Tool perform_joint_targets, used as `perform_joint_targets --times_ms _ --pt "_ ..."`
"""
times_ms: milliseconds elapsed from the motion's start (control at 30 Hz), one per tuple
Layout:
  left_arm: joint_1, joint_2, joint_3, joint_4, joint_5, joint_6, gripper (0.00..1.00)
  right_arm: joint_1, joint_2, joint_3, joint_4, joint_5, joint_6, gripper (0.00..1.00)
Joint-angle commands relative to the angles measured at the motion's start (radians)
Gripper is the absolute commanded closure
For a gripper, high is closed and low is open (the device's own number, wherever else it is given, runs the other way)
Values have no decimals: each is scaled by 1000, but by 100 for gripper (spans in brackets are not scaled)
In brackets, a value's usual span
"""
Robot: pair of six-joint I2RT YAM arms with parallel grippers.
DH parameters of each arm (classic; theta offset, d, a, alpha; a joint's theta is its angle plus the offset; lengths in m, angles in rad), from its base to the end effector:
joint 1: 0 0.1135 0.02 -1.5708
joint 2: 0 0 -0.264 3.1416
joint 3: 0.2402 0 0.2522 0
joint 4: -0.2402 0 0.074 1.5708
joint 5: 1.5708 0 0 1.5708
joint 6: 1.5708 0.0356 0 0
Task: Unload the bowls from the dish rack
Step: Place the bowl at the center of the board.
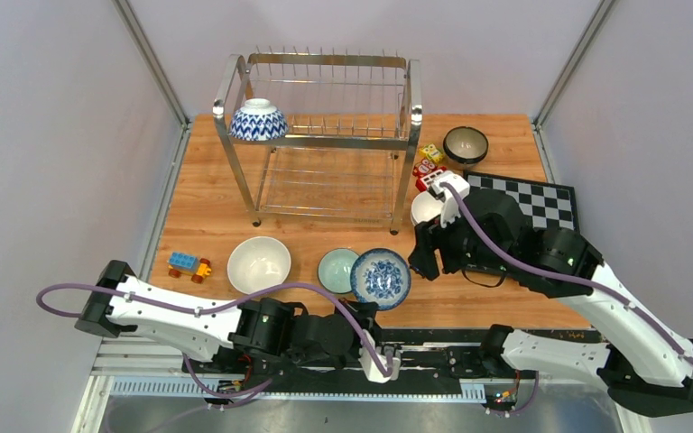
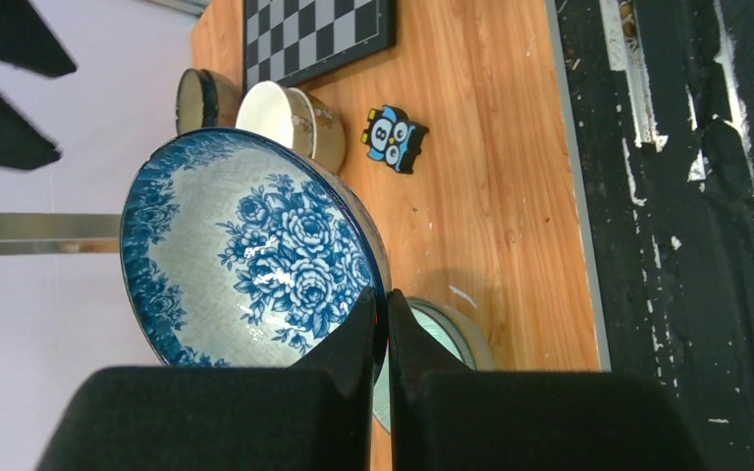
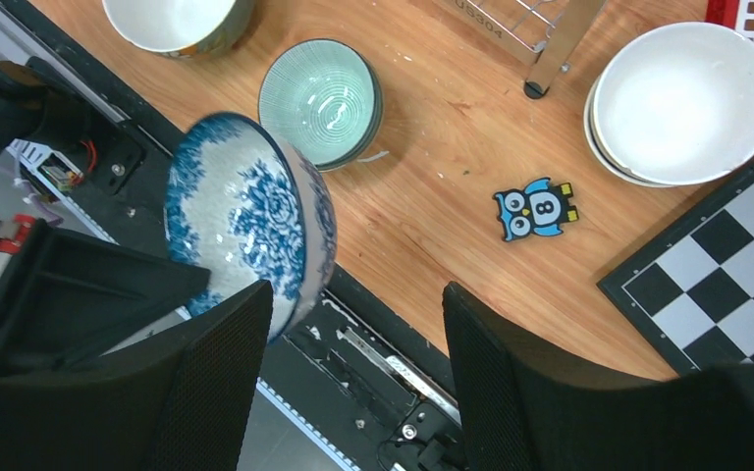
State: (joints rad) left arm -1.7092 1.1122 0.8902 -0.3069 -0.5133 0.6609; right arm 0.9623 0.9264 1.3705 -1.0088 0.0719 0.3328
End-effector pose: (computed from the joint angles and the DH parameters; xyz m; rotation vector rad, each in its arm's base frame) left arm -0.0166 -0.2460 0.3018 1.7444 1.0343 -0.1203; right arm 0.0875 0.1211 0.4254 -0.6430 2.1165 0.6707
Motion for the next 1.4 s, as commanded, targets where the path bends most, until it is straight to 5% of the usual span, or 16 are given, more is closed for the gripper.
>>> perform_joint_targets --times_ms 0,533,1100,1267,1300,1367 --pt "-10 14 -9 95 16 6 100 21 18 -16 45 -33 33 32" --pt "-21 16 -19 114 7 -16 100 87 129 -80 20 11 27 52" --pt "-27 21 -17 116 -1 -68 100 102 153 -93 15 28 13 95" --pt "-27 23 -3 122 -39 -128 100 108 142 -87 11 51 28 97" --pt "-26 19 4 122 -54 -146 91 108 134 -86 9 61 34 97" --pt "-26 13 16 123 -90 -179 58 108 118 -85 5 86 44 97"
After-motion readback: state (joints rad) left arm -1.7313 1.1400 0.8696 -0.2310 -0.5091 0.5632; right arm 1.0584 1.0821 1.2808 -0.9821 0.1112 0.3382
